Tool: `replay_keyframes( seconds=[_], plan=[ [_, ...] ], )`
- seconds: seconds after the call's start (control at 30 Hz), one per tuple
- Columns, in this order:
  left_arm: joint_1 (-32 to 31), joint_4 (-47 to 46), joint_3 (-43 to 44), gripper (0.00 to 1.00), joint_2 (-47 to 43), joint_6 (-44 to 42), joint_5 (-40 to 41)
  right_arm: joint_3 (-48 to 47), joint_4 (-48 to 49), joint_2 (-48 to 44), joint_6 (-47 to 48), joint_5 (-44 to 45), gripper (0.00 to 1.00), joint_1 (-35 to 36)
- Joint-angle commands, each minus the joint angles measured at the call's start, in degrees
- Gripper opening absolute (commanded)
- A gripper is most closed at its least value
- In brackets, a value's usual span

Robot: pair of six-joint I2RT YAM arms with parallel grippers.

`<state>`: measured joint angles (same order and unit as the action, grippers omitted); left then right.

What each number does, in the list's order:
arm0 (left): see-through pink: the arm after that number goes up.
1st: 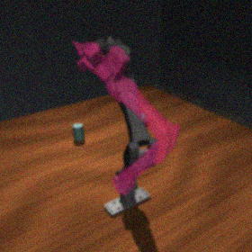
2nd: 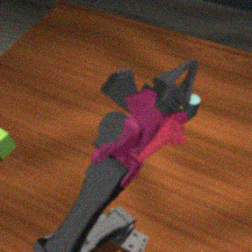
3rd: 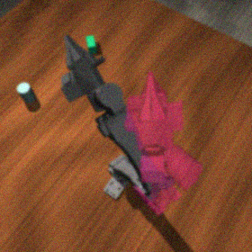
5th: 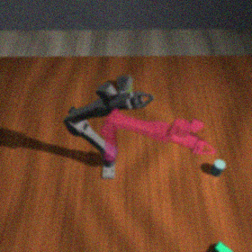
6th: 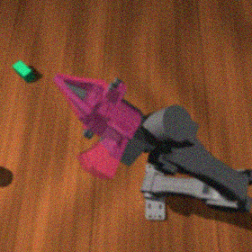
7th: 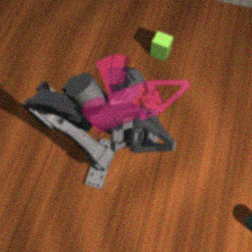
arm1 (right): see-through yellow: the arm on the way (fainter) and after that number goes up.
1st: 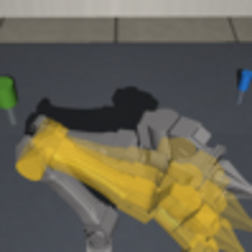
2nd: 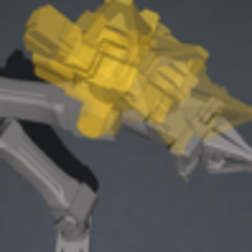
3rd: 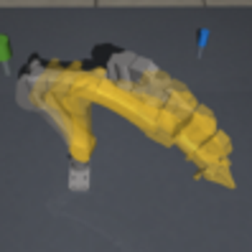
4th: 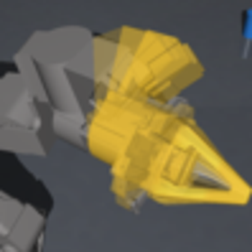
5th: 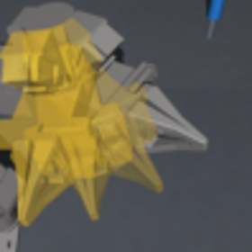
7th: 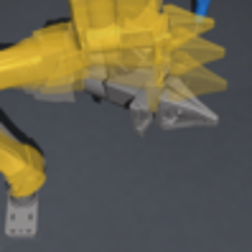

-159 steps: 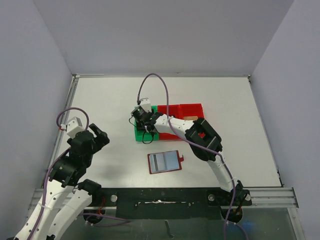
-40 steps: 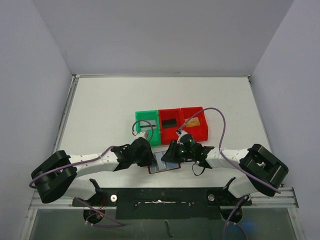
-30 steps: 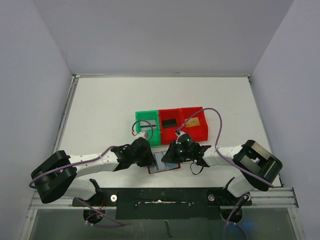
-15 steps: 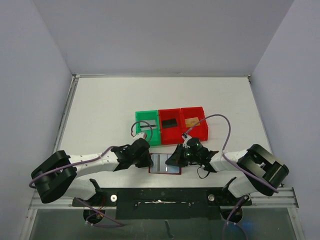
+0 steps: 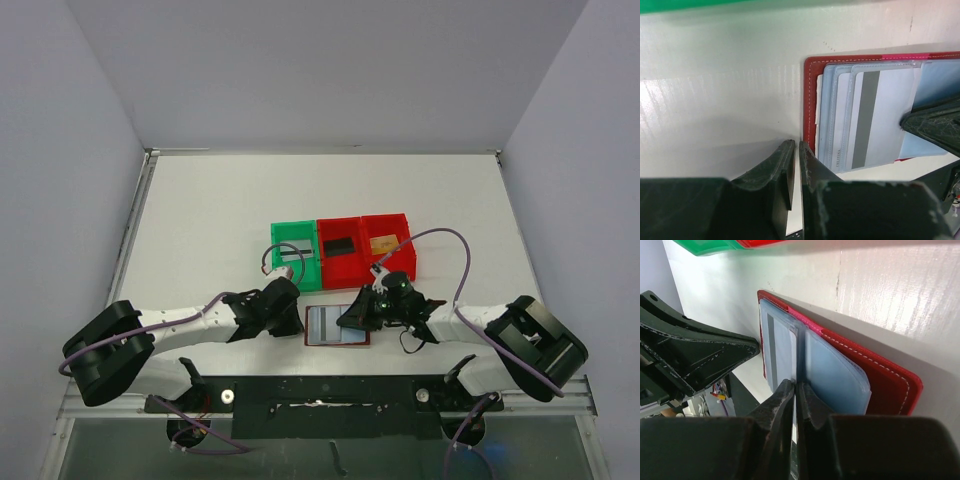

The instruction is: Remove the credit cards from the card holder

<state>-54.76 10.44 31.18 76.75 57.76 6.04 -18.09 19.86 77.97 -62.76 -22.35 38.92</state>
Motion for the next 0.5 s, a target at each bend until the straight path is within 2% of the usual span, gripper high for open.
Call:
replay_keyframes(
  seconds=[0.0,0.17,0.47],
  plan=[
    [-0.17,0.26,1.04,0.09,-0.23,-1.11,1.06,-0.4,1.24,-0.63,2.06,-4.55,0.06,-1.56],
    [-0.23,-0.79,1.07,0.1,-2.74,-1.04,0.27,-1.03,1.25,0.67,3.68,-5.45,0.04,-0.83],
    [-2.09,-3.62,3.47,0.27,-8.44,-3.15,0.59,-5.37,1.98,7.68,4.03,-3.29,0.04,4.25]
  ],
)
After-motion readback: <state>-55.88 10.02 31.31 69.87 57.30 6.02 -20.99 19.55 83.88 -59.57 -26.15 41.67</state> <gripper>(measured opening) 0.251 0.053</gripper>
